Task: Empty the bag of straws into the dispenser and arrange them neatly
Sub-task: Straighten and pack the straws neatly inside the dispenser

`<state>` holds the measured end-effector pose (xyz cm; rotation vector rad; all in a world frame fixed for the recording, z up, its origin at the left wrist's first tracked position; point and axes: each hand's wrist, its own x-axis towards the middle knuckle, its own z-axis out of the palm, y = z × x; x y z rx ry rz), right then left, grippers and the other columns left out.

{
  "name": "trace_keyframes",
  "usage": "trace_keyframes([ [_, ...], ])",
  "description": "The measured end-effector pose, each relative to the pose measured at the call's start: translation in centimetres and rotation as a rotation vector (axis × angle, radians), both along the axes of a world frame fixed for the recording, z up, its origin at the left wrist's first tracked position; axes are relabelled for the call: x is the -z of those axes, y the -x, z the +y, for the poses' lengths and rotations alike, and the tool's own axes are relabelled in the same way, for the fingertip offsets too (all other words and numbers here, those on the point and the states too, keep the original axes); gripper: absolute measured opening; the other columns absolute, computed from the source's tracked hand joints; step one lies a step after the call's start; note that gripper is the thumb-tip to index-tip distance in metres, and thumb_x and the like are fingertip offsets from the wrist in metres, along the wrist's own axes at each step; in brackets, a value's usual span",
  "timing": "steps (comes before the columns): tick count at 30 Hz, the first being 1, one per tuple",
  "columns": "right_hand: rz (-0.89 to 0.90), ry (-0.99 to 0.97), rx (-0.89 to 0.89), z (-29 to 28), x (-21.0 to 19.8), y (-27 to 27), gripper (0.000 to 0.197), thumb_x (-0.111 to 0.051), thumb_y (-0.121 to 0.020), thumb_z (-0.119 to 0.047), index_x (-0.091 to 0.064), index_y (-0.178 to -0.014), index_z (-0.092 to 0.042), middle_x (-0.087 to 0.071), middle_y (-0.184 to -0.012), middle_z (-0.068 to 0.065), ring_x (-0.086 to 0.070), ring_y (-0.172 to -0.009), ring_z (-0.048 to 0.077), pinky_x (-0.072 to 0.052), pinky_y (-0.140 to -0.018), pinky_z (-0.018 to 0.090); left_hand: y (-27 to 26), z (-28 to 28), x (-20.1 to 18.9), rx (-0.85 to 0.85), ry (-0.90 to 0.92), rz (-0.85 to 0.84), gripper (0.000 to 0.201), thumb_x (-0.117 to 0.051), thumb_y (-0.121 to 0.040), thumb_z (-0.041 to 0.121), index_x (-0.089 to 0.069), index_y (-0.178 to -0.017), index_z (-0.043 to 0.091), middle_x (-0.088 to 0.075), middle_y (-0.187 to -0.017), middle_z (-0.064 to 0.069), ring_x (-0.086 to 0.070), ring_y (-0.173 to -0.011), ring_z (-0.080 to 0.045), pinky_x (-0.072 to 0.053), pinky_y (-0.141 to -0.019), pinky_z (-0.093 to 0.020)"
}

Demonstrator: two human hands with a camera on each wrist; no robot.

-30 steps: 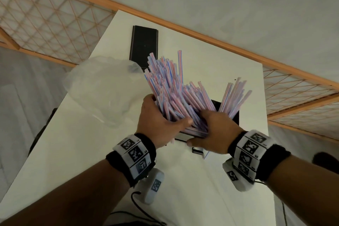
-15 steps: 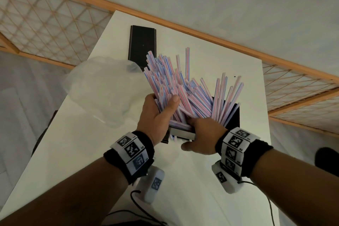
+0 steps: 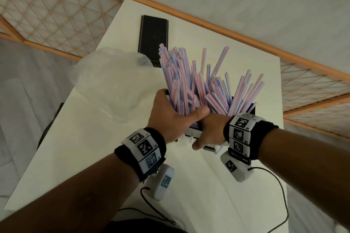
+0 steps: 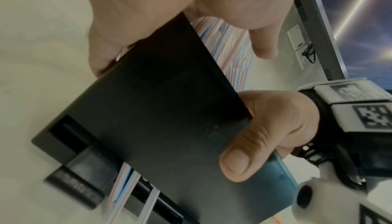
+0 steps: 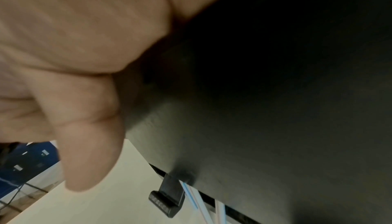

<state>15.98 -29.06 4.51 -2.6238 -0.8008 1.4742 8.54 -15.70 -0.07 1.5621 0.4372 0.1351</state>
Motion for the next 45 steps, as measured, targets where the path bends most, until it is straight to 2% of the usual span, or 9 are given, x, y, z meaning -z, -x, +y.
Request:
trace_keyframes([
  [5, -0.044, -0.052, -0.035, -0.1, 0.5, -0.2, 0.059, -0.078, -0.08, -0.039, -0.056, -0.133, -0.023, -0.064, -0.117, -0.005, -0.061, -0.112, 0.021, -0.049, -0.098, 0.036, -0.5, 0.0, 1.1, 0.005, -0.001, -0.009, 0.092, -0.087, -0.058, 0.068, -0.058, -0.123, 0.008, -0.069, -0.114, -0.009, -0.07, -0.108, -0.021, -0.059, -0.086, -0.042],
  [10, -0.046, -0.451, 0.027, 0.0, 0.5, 0.1, 0.045, -0.074, -0.084, -0.045, -0.059, -0.127, -0.04, -0.053, -0.1, -0.038, -0.053, -0.106, -0.005, -0.042, -0.096, 0.017, -0.7, 0.1, 1.4, -0.006, -0.043, 0.012, 0.094, -0.083, -0.058, 0.073, -0.058, -0.126, 0.014, -0.069, -0.119, -0.002, -0.068, -0.111, -0.016, -0.059, -0.088, -0.04],
  [13, -0.16, -0.416, 0.019, -0.6, 0.4, 0.0, 0.039, -0.067, -0.077, -0.066, -0.061, -0.112, -0.049, -0.061, -0.098, -0.029, -0.059, -0.099, 0.0, -0.048, -0.093, 0.024, -0.6, 0.2, 1.2, -0.008, -0.072, 0.022, 0.088, -0.081, -0.062, 0.072, -0.06, -0.125, 0.015, -0.069, -0.118, 0.002, -0.067, -0.111, -0.01, -0.058, -0.09, -0.037],
  [17, -0.236, -0.18, -0.079, -2.2, 0.2, 0.1, 0.077, -0.052, -0.074, -0.083, -0.05, -0.129, -0.03, -0.061, -0.081, -0.011, -0.059, -0.073, 0.008, -0.048, -0.069, 0.029, 0.0, 0.1, 0.3, -0.027, -0.222, 0.076, 0.078, -0.086, -0.059, 0.057, -0.052, -0.117, 0.016, -0.06, -0.112, 0.005, -0.06, -0.103, -0.008, -0.05, -0.084, -0.026],
  [21, -0.408, -0.302, -0.015, -3.9, 0.1, 0.7, 0.05, -0.068, -0.079, -0.063, -0.054, -0.098, -0.019, -0.054, -0.069, -0.007, -0.05, -0.059, 0.008, -0.04, -0.057, 0.027, 0.1, -0.2, -0.4, -0.096, -0.12, 0.066, 0.078, -0.088, -0.053, 0.054, -0.05, -0.113, 0.02, -0.064, -0.11, 0.007, -0.065, -0.097, -0.004, -0.055, -0.08, -0.026],
  [26, -0.364, -0.246, -0.01, -4.2, -0.2, 1.7, 0.033, -0.074, -0.078, -0.049, -0.047, -0.079, -0.031, -0.052, -0.071, -0.01, -0.047, -0.06, 0.005, -0.036, -0.054, 0.023, -0.4, -0.2, -0.2, -0.046, -0.198, 0.102, 0.06, -0.089, -0.069, 0.039, -0.048, -0.109, 0.023, -0.062, -0.108, 0.006, -0.059, -0.087, 0.0, -0.047, -0.07, -0.012],
  [33, -0.28, -0.04, 0.113, -3.1, 1.3, 1.3, 0.059, -0.064, -0.066, -0.076, -0.052, -0.089, -0.023, -0.065, -0.077, -0.002, -0.063, -0.068, 0.017, -0.057, -0.064, 0.036, -0.1, 0.4, 0.0, -0.024, -0.196, 0.093, 0.056, -0.084, -0.077, 0.041, -0.048, -0.115, 0.02, -0.061, -0.1, 0.012, -0.06, -0.086, 0.001, -0.042, -0.066, -0.009],
  [39, -0.131, -0.142, 0.157, -1.1, 1.0, -0.2, 0.06, -0.082, -0.065, -0.051, -0.058, -0.113, -0.024, -0.067, -0.098, -0.003, -0.065, -0.086, 0.018, -0.057, -0.081, 0.04, 0.2, 0.4, 0.4, 0.011, -0.132, 0.071, 0.059, -0.084, -0.078, 0.037, -0.047, -0.119, 0.014, -0.064, -0.109, 0.004, -0.065, -0.098, -0.009, -0.05, -0.075, -0.019],
  [45, -0.039, -0.152, 0.136, -0.5, 0.9, -0.3, 0.063, -0.086, -0.07, -0.037, -0.049, -0.12, -0.025, -0.064, -0.112, -0.005, -0.064, -0.101, 0.02, -0.054, -0.092, 0.04, -0.1, 0.3, 0.9, 0.038, -0.139, -0.018, 0.075, -0.08, -0.071, 0.055, -0.048, -0.119, 0.008, -0.06, -0.103, 0.005, -0.063, -0.095, -0.007, -0.047, -0.075, -0.007],
])
